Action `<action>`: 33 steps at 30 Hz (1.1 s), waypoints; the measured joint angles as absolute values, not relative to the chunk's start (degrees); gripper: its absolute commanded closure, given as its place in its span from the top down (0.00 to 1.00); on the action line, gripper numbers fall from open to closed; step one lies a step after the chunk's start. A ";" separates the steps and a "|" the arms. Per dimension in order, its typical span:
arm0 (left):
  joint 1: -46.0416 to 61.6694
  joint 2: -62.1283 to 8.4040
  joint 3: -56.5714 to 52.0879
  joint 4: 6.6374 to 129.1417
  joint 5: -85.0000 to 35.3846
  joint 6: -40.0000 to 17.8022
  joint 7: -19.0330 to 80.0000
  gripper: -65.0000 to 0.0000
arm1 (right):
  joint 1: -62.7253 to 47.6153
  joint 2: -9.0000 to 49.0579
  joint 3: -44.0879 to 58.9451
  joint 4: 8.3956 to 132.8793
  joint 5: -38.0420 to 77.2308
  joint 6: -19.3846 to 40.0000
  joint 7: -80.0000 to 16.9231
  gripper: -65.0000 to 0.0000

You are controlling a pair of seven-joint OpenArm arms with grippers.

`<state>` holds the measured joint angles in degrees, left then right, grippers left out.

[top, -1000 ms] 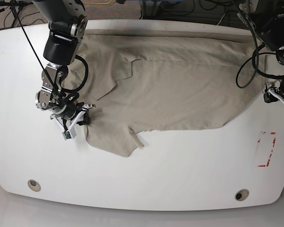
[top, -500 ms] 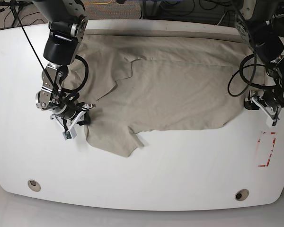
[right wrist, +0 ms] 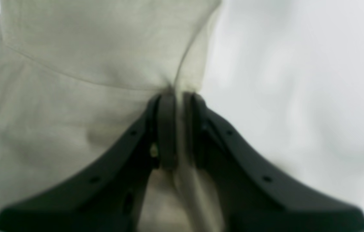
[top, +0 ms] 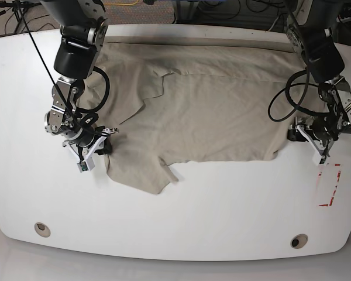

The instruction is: Fold the T-shirt properly

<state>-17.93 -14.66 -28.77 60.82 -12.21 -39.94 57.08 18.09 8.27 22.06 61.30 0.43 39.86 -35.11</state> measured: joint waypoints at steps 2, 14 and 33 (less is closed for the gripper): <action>-17.80 -14.61 -28.73 60.82 -12.49 -39.94 57.01 0.23 | 18.06 8.27 22.06 61.30 0.45 39.86 -35.07 0.14; -15.84 -14.17 -28.38 68.51 -11.57 -39.94 58.72 0.02 | 18.04 8.25 22.06 61.32 0.45 39.86 -35.09 0.14; -6.09 -14.52 -17.89 91.98 -11.44 -40.16 60.71 0.06 | 18.04 8.25 22.06 61.32 0.43 39.88 -35.11 0.14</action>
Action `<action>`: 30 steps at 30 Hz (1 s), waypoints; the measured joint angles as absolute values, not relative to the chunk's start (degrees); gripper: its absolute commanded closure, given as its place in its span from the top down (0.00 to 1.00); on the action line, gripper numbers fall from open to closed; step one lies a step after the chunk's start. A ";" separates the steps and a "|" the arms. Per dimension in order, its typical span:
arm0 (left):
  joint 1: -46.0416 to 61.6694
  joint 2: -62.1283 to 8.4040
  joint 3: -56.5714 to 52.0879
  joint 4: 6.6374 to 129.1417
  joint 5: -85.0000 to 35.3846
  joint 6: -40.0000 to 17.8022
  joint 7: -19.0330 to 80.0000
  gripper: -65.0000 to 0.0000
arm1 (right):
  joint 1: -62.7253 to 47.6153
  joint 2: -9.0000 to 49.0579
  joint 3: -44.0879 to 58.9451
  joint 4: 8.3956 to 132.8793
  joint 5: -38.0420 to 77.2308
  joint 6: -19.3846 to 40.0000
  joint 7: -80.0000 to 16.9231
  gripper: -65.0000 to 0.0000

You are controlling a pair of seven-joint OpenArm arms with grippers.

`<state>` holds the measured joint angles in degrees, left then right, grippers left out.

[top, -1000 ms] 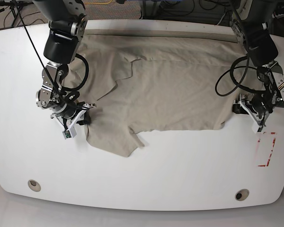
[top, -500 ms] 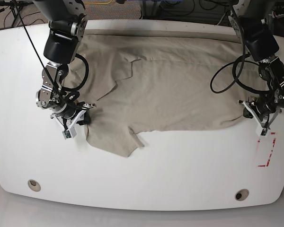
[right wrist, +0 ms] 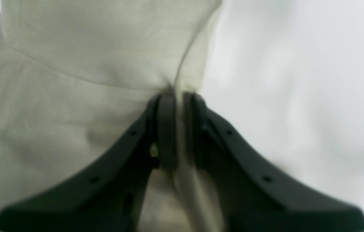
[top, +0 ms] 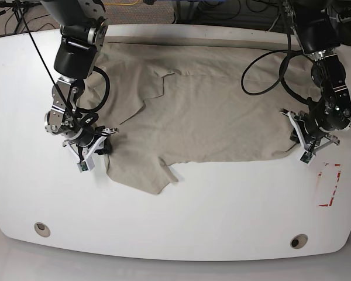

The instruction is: Fold the T-shirt properly

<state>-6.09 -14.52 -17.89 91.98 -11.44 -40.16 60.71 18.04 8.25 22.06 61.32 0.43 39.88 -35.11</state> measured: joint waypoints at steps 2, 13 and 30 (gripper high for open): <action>-6.33 -14.55 -18.85 91.81 -11.46 -40.16 60.64 0.14 | 18.04 8.23 22.06 61.32 0.43 39.88 -35.09 0.14; -11.88 -15.68 -33.76 77.43 -10.76 -39.77 60.40 0.60 | 18.04 8.16 22.06 61.32 0.38 39.88 -35.11 0.14; -17.37 -17.39 -34.24 58.78 -12.01 -39.92 54.37 0.60 | 18.04 8.10 22.06 61.32 0.43 39.88 -35.07 0.14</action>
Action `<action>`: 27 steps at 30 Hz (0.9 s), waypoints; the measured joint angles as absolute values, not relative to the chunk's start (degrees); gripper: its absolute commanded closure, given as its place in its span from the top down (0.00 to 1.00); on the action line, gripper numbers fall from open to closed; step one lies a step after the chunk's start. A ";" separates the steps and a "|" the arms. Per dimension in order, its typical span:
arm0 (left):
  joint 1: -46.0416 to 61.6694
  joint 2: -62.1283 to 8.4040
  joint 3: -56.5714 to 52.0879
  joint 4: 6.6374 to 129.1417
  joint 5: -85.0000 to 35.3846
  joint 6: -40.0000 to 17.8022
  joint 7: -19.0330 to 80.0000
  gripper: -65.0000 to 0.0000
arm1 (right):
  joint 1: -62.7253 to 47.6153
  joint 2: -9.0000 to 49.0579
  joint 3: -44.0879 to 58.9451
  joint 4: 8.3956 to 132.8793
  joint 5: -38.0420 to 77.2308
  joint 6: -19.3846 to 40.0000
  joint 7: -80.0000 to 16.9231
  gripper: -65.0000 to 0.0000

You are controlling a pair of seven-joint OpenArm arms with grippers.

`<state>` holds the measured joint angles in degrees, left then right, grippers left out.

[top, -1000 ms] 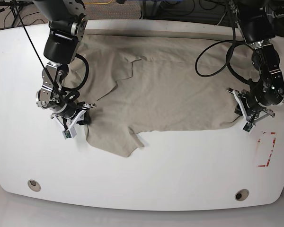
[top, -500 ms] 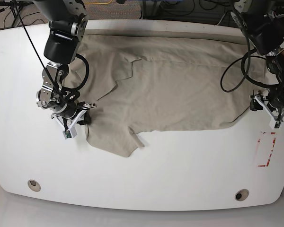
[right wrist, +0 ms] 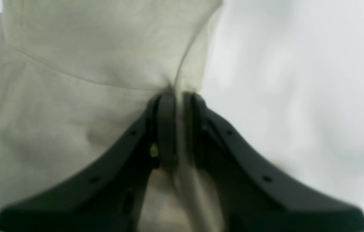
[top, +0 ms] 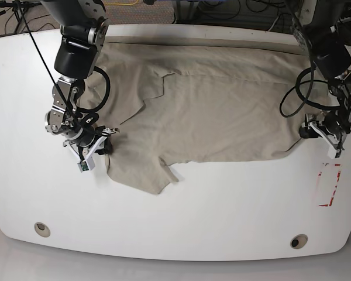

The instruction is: Fold the T-shirt properly

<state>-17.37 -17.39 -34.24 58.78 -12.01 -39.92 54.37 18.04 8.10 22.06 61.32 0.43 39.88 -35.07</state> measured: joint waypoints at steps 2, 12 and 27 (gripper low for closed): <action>-17.87 -17.39 -34.22 57.82 -11.88 -39.90 54.19 0.60 | 18.06 8.10 22.06 61.32 0.43 39.88 -35.09 0.14; -17.74 -16.40 -34.13 58.22 -11.51 -39.92 54.39 0.00 | 18.04 8.10 22.06 61.32 0.40 39.88 -34.98 0.14; -11.31 -15.81 -24.71 80.44 -11.51 -39.94 55.31 0.02 | 18.06 8.12 22.06 61.32 0.43 39.86 -34.94 0.14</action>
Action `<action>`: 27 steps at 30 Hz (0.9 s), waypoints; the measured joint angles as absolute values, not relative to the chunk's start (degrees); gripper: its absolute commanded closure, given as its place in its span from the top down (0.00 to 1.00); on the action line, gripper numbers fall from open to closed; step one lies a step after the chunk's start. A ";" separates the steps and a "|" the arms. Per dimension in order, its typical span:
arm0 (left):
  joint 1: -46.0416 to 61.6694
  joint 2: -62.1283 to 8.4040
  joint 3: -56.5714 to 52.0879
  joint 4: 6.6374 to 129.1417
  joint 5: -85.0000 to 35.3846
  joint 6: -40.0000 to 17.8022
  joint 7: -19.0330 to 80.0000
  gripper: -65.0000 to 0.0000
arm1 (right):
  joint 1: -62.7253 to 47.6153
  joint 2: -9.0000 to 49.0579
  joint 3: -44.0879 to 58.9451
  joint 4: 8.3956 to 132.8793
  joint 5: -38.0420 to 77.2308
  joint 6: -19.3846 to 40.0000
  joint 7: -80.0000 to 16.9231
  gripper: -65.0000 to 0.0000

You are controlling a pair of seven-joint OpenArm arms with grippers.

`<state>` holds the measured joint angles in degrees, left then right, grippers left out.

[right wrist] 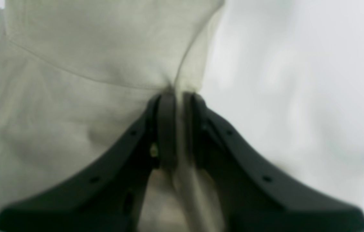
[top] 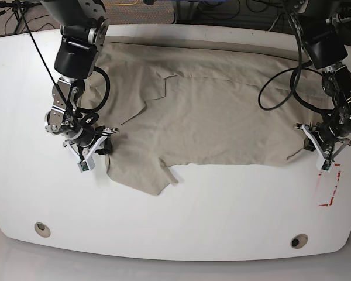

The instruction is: Fold the T-shirt properly

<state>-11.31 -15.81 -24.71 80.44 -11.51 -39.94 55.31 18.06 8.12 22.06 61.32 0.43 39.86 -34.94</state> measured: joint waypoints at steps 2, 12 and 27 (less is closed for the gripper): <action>-10.26 -15.81 -22.70 84.09 -11.75 -39.94 55.24 0.02 | 18.04 8.12 22.06 61.32 0.40 39.88 -34.96 0.14; -4.05 -15.79 -16.51 95.11 -11.57 -39.92 57.65 0.04 | 18.04 8.12 22.06 61.32 0.40 39.88 -35.00 0.14; 4.05 -16.25 -11.64 105.12 -11.97 -40.16 57.67 0.38 | 18.04 8.12 22.06 61.32 0.43 39.88 -34.94 0.14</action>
